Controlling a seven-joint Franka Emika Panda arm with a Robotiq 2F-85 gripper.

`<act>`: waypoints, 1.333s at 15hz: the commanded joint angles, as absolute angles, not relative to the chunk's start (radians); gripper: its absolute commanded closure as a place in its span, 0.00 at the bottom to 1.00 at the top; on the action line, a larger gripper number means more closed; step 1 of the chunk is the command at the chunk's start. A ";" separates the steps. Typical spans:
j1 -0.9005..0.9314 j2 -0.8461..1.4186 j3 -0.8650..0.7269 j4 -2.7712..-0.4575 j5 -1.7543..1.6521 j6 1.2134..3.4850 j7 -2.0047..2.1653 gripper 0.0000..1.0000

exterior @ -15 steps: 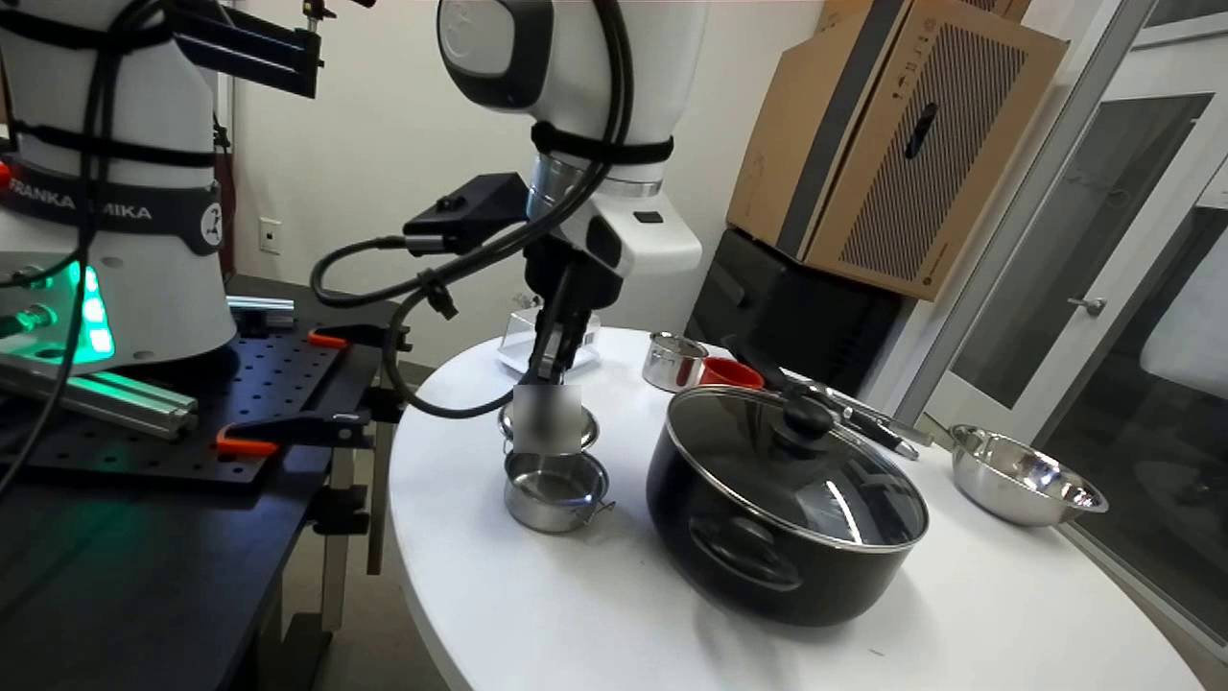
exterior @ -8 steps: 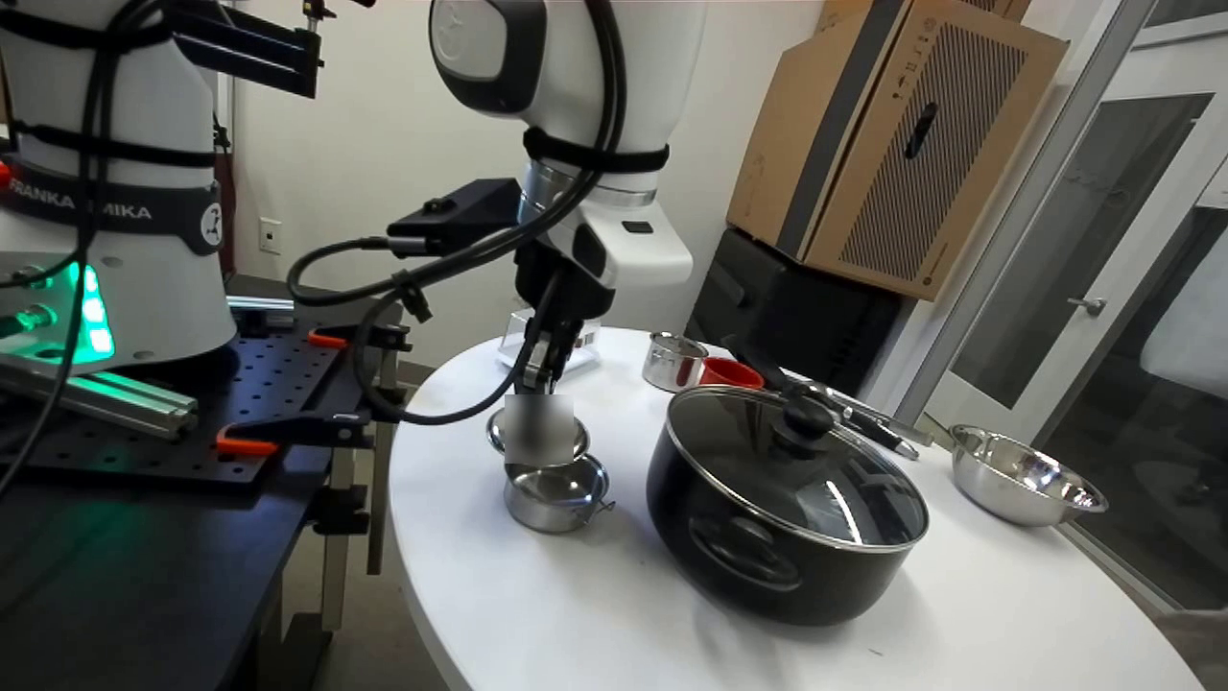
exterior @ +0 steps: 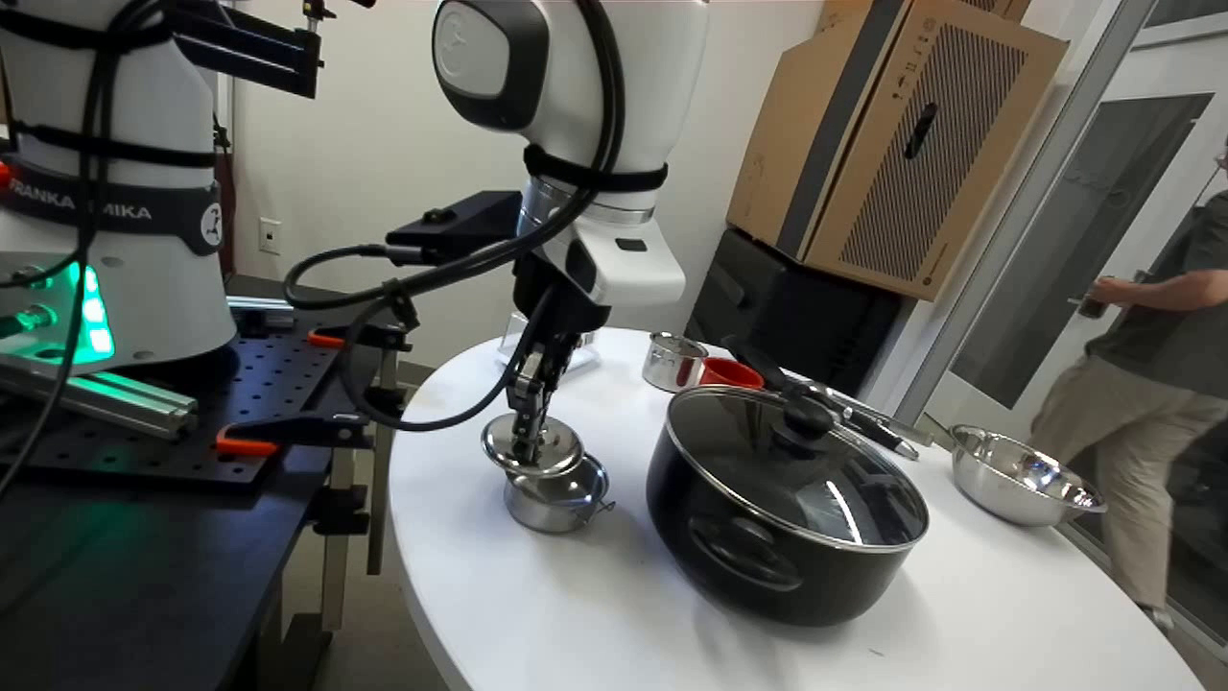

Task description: Pick the lid on the table and put it on the uncovered pot

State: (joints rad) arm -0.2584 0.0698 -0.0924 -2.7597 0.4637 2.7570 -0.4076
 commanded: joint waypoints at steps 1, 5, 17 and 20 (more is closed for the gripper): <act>-0.252 0.095 -0.093 -2.730 0.451 2.767 -0.362 0.95; -0.245 0.115 -0.091 -2.704 0.446 2.769 -0.333 0.95; -0.231 0.195 -0.095 -2.656 0.443 2.780 -0.296 0.95; -0.225 0.198 -0.092 -2.649 0.444 2.781 -0.296 0.95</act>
State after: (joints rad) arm -0.2409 0.1855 -0.0911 -2.6632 0.4601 2.7665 -0.3295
